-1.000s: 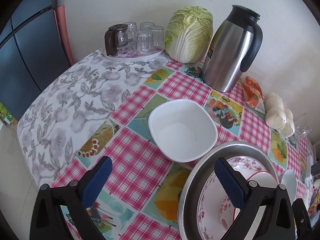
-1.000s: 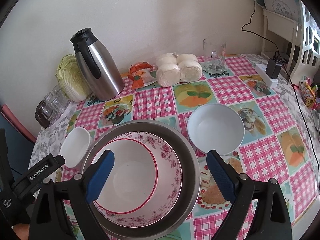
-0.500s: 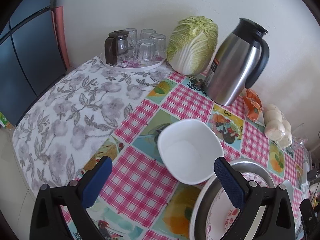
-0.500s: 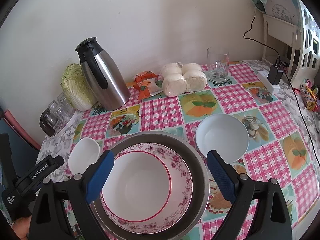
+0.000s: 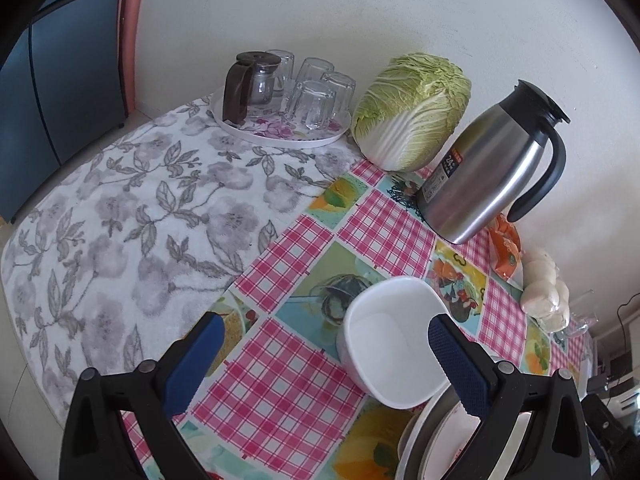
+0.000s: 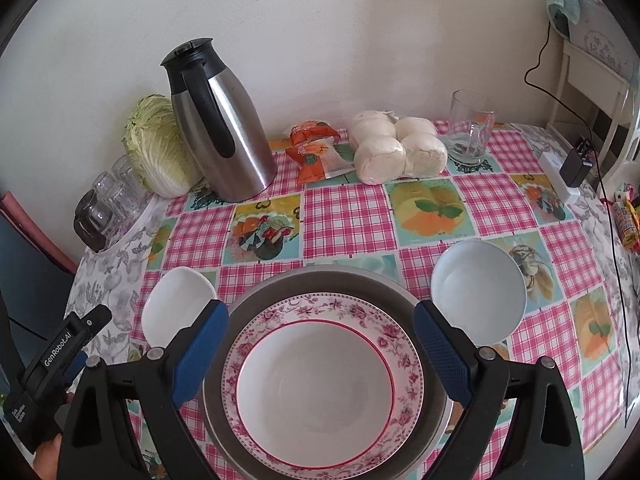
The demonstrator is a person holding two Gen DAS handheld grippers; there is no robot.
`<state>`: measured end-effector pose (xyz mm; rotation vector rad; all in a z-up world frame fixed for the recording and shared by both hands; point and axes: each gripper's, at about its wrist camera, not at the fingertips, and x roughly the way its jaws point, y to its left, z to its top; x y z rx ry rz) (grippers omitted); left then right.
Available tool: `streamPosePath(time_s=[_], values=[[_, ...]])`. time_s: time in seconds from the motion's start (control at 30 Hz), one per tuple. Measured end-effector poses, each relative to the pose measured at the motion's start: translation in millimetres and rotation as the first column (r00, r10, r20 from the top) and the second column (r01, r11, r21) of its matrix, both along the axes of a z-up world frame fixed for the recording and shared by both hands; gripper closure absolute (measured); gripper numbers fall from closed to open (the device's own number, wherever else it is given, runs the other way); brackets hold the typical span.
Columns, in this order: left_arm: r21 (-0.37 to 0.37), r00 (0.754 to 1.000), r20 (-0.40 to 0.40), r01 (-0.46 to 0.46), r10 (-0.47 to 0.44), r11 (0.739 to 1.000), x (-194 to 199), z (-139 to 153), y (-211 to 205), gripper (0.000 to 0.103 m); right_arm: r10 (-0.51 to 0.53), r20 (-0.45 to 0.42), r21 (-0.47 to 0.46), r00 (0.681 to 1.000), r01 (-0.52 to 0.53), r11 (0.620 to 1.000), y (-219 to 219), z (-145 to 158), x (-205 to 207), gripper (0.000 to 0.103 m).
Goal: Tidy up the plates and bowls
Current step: 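Move both open tools toward the white square bowl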
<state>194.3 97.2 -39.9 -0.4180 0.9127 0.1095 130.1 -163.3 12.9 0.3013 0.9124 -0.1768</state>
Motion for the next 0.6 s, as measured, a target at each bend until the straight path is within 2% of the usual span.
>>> streamPosePath(time_s=[0.33,0.6], values=[[-0.092,0.999,-0.032,-0.023,0.02,0.996,19.2,-13.5,24.8,0.0,0.052,-0.053,-0.032,0.997,-0.053,0.998,26.1,23.9,39.2,0.009],[-0.073,0.998,-0.066,-0.005,0.001,0.997,32.1,-20.6,26.3,0.0,0.094,-0.112,-0.072,0.989,-0.103,0.992,56.5,17.1,65.6,0.009]])
